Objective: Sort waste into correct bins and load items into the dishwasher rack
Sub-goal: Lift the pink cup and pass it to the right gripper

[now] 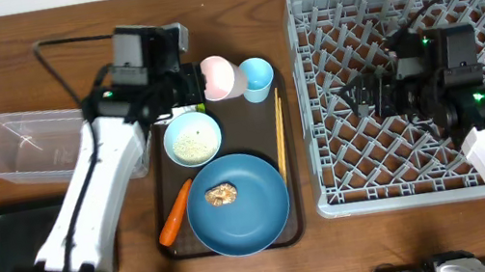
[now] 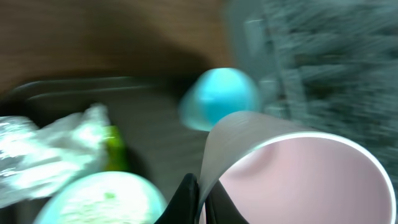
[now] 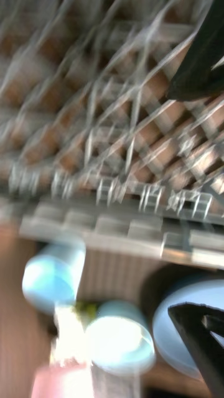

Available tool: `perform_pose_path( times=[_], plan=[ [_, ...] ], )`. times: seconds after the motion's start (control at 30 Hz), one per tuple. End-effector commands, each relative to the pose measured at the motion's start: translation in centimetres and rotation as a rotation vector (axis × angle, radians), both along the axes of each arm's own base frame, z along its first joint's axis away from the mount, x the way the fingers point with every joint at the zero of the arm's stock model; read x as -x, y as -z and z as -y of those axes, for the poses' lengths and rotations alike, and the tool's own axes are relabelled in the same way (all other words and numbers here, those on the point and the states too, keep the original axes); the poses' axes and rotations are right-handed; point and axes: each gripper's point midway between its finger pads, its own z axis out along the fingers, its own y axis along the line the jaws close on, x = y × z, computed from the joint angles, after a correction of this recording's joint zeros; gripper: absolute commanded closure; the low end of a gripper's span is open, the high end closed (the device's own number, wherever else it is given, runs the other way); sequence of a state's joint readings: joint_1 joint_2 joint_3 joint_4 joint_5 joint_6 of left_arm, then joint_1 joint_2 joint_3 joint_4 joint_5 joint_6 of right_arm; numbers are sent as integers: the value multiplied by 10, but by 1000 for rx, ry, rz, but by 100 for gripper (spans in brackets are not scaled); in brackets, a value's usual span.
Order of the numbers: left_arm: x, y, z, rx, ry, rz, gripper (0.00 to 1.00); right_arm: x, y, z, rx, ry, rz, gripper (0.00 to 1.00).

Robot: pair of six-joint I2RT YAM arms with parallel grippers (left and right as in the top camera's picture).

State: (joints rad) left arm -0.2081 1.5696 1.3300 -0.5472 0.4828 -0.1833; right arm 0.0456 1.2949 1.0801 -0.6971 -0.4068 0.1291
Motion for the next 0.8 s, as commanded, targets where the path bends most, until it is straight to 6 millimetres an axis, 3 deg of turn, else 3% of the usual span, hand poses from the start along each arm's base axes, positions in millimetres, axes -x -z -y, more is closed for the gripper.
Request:
perform_pose_path(
  times=[0.0, 0.17, 0.4, 0.77],
  plan=[
    [33, -55, 28, 237, 186, 45, 94, 17, -50, -53, -227, -350, 168, 6],
    [73, -105, 46, 418, 364, 86, 94, 38, -102, -86, -451, -612, 337, 6],
    [106, -136, 56, 560, 500, 76, 93, 66, -146, -111, -578, -890, 529, 7],
    [121, -152, 60, 657, 563, 27, 94, 83, -161, -150, -555, -1028, 644, 8]
  ],
)
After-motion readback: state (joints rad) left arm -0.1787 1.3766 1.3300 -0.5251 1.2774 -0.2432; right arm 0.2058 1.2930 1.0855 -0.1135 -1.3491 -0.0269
